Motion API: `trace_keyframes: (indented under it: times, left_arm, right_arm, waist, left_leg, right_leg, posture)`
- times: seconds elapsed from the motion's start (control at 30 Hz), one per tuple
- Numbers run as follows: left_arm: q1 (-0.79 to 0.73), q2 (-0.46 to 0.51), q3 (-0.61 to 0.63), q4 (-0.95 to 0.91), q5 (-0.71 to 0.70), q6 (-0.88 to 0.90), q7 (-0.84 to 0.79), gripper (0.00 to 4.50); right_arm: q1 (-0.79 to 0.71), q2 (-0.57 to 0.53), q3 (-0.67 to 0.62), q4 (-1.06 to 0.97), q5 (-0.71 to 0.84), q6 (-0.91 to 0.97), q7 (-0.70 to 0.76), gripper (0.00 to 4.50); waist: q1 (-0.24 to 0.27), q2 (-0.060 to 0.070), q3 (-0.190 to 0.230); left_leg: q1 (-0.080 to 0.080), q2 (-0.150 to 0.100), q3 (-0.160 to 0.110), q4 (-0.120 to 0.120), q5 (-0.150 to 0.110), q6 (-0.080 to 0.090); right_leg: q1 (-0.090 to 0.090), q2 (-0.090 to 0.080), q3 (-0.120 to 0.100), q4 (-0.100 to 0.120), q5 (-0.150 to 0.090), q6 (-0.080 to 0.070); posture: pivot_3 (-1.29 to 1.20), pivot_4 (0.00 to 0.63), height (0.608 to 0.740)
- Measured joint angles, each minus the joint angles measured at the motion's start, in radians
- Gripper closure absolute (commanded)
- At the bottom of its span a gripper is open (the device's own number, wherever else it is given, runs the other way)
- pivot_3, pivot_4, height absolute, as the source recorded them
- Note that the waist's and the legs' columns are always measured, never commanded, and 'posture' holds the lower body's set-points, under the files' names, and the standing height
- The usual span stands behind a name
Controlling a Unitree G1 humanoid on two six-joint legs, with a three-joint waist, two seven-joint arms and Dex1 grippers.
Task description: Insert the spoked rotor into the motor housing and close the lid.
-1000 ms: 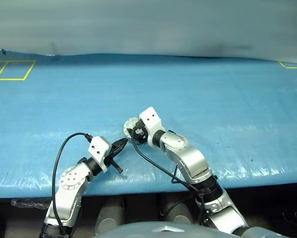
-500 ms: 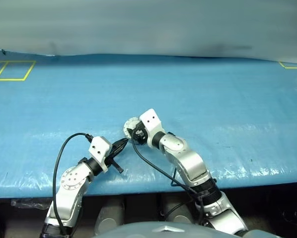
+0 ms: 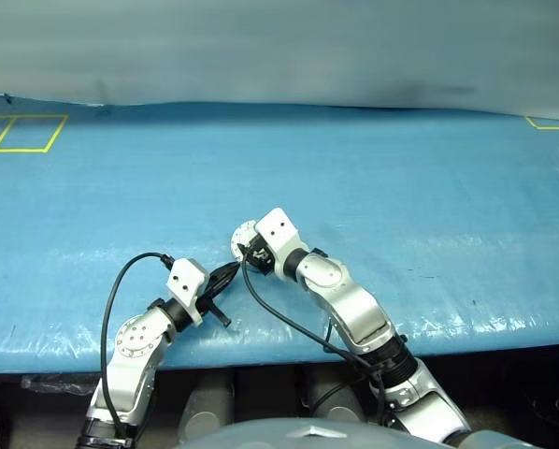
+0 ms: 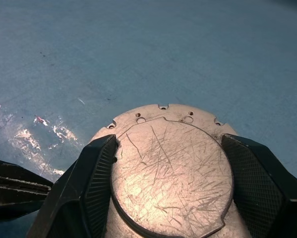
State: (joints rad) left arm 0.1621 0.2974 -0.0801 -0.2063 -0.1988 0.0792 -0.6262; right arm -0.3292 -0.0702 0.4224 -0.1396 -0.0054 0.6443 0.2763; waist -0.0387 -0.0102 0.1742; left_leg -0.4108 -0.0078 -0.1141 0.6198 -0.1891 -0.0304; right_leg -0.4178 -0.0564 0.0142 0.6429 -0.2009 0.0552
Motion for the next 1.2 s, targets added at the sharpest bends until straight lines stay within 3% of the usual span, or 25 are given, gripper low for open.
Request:
trace_keyframes:
  times: [0.3,0.6,0.93,1.2]
  left_arm:
    - [0.000,0.000,-0.001,0.000,-0.001,0.000,0.001,4.50]
    - [-0.002,0.000,-0.002,0.000,-0.001,0.001,0.008,4.50]
    - [-0.016,0.000,-0.007,0.004,-0.002,0.002,0.007,4.50]
    - [-0.014,0.000,-0.008,0.014,-0.002,0.001,0.005,4.50]
  right_arm:
    - [0.018,0.100,-0.156,0.005,0.118,0.059,-0.001,1.45]
    - [0.001,0.047,-0.093,0.004,0.070,0.052,0.002,1.45]
    - [0.000,0.113,-0.162,-0.021,0.128,0.130,-0.015,1.45]
    - [-0.039,0.032,-0.037,-0.034,0.028,0.129,-0.023,1.45]
  waist:
    - [0.000,0.000,0.000]
    - [0.000,0.000,0.000]
    - [-0.002,0.000,0.000]
    - [-0.003,0.000,0.000]
  left_leg:
    - [-0.003,0.000,0.000,-0.002,0.000,0.000]
    - [-0.002,0.000,0.001,-0.004,0.000,0.000]
    - [-0.003,0.000,0.001,-0.004,0.000,0.000]
    - [-0.004,0.000,0.002,-0.005,0.000,0.000]
  right_leg:
    - [-0.004,0.000,0.000,0.000,0.000,0.000]
    - [-0.005,0.000,0.000,0.000,0.000,-0.001]
    - [-0.006,0.000,0.000,0.000,-0.001,-0.001]
    - [-0.008,0.000,0.000,0.000,-0.001,-0.001]
  posture:
    - [0.00,0.150,0.740]
    - [0.00,0.150,0.740]
    - [0.00,0.150,0.740]
    - [0.00,0.150,0.740]
